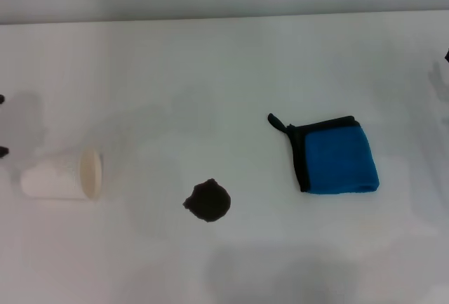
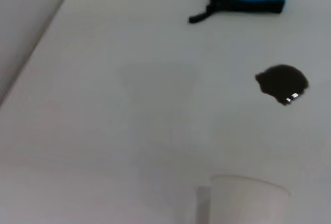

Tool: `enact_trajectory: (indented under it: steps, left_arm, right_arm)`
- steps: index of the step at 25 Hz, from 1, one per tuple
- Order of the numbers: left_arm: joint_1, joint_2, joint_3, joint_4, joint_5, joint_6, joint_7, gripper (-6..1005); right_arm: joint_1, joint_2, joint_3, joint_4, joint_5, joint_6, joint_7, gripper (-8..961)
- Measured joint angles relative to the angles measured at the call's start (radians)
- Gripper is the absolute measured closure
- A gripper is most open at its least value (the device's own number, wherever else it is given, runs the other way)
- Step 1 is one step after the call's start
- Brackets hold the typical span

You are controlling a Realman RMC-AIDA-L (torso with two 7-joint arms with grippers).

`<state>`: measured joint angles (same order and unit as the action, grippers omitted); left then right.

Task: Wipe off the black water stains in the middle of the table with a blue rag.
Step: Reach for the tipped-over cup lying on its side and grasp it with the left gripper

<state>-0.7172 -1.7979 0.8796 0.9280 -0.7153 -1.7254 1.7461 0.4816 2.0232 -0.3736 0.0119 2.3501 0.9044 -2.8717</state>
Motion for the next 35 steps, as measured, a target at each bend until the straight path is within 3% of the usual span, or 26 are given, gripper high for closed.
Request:
enact_trajectory:
  steps: [7, 13, 17, 35]
  left_arm:
    - [-0.075, -0.089, 0.03, -0.035, 0.16, 0.064, 0.051, 125]
    - [-0.098, -0.134, 0.12, -0.077, 0.208, 0.117, 0.051, 125]
    - [-0.098, -0.15, 0.156, -0.08, 0.22, 0.127, 0.046, 125]
    - [-0.076, -0.203, 0.167, -0.145, 0.224, 0.261, 0.054, 126]
  right_arm:
    - [-0.007, -0.002, 0.004, -0.004, -0.004, 0.005, 0.0, 98]
    - [-0.016, -0.003, 0.004, 0.001, -0.005, 0.001, 0.0, 98]
    - [-0.022, -0.001, 0.004, 0.001, -0.006, 0.0, 0.0, 99]
    - [-0.024, 0.0, 0.003, 0.022, -0.008, 0.007, 0.0, 99]
